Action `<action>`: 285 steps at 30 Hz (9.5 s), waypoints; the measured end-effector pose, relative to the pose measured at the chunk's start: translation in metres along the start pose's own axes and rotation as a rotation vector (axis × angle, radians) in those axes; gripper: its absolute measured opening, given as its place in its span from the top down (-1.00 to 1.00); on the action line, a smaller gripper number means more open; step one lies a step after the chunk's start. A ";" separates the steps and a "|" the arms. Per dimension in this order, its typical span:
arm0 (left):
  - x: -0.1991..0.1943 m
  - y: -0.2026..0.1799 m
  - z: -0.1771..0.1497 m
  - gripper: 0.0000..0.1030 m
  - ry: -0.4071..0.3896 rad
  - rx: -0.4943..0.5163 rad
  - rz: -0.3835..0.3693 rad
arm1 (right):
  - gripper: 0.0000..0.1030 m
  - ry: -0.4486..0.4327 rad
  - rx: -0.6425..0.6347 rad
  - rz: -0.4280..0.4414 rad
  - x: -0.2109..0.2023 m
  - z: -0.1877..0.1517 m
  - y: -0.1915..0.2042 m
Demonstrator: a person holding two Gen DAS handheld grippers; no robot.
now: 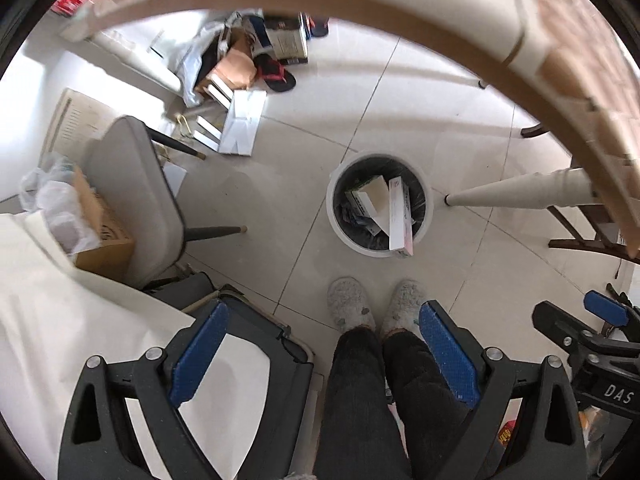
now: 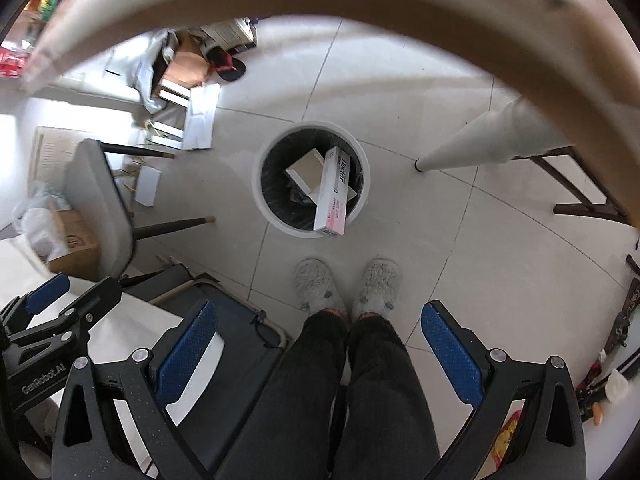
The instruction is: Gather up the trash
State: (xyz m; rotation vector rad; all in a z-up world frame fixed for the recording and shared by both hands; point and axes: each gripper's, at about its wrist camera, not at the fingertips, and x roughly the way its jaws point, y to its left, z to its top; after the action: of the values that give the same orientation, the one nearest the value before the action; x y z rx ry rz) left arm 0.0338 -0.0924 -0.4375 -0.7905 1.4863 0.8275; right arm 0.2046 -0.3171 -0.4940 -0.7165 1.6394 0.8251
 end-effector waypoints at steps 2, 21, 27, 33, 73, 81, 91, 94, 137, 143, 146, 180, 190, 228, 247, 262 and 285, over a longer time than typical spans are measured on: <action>-0.019 0.001 -0.004 -0.90 -0.013 0.000 -0.001 | -1.00 -0.019 0.000 -0.003 -0.028 -0.008 0.001; -0.206 -0.006 0.072 -0.90 -0.400 -0.016 0.089 | -1.00 -0.245 0.086 0.162 -0.232 0.012 -0.007; -0.233 -0.039 0.169 -1.00 -0.437 -0.050 0.046 | -1.00 -0.308 0.095 0.164 -0.269 0.089 -0.034; -0.215 -0.095 0.288 -1.00 -0.305 -0.128 -0.042 | -1.00 -0.309 0.097 0.115 -0.285 0.204 -0.092; -0.041 -0.210 0.469 -0.69 0.049 -0.076 -0.066 | -0.64 0.011 -0.023 -0.078 -0.161 0.604 -0.234; -0.041 -0.207 0.456 -0.71 0.045 -0.097 -0.063 | -0.68 0.013 0.151 0.096 -0.161 0.549 -0.250; -0.056 -0.228 0.450 -0.41 0.006 -0.040 -0.029 | -0.72 -0.010 0.048 -0.014 -0.148 0.545 -0.219; -0.061 -0.229 0.444 -0.40 -0.015 -0.025 -0.008 | -0.72 -0.006 0.054 -0.023 -0.138 0.539 -0.208; -0.185 -0.012 0.119 -0.40 -0.319 0.008 -0.120 | -0.52 -0.283 0.017 0.171 -0.212 0.133 -0.012; -0.112 0.019 0.068 -0.40 -0.170 -0.039 -0.114 | -0.52 -0.131 -0.011 0.197 -0.137 0.058 0.002; -0.069 0.025 0.053 -0.40 -0.093 -0.072 -0.135 | -0.52 -0.041 -0.054 0.178 -0.086 0.028 0.010; 0.365 0.006 0.119 -1.00 0.321 -0.199 -0.386 | -0.90 0.351 -0.187 -0.047 0.391 0.121 0.004; 0.295 0.015 0.090 -1.00 0.185 -0.136 -0.144 | -1.00 0.260 -0.141 -0.038 0.333 0.113 -0.003; -0.221 -0.018 0.021 -1.00 -0.154 0.371 -0.363 | -1.00 -0.158 0.190 0.259 -0.290 -0.066 -0.014; -0.300 0.018 -0.018 -1.00 -0.203 0.412 -0.487 | -1.00 -0.299 0.263 0.374 -0.367 -0.150 0.041; -0.306 0.020 -0.034 -1.00 -0.215 0.435 -0.491 | -1.00 -0.305 0.238 0.382 -0.370 -0.159 0.045; -0.304 0.018 -0.043 -1.00 -0.205 0.432 -0.508 | -1.00 -0.279 0.225 0.358 -0.372 -0.168 0.040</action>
State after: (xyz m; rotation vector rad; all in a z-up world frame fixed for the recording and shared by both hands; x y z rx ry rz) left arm 0.0170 -0.1161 -0.1315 -0.6856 1.1483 0.1854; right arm 0.1556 -0.4187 -0.0996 -0.1409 1.5916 0.9278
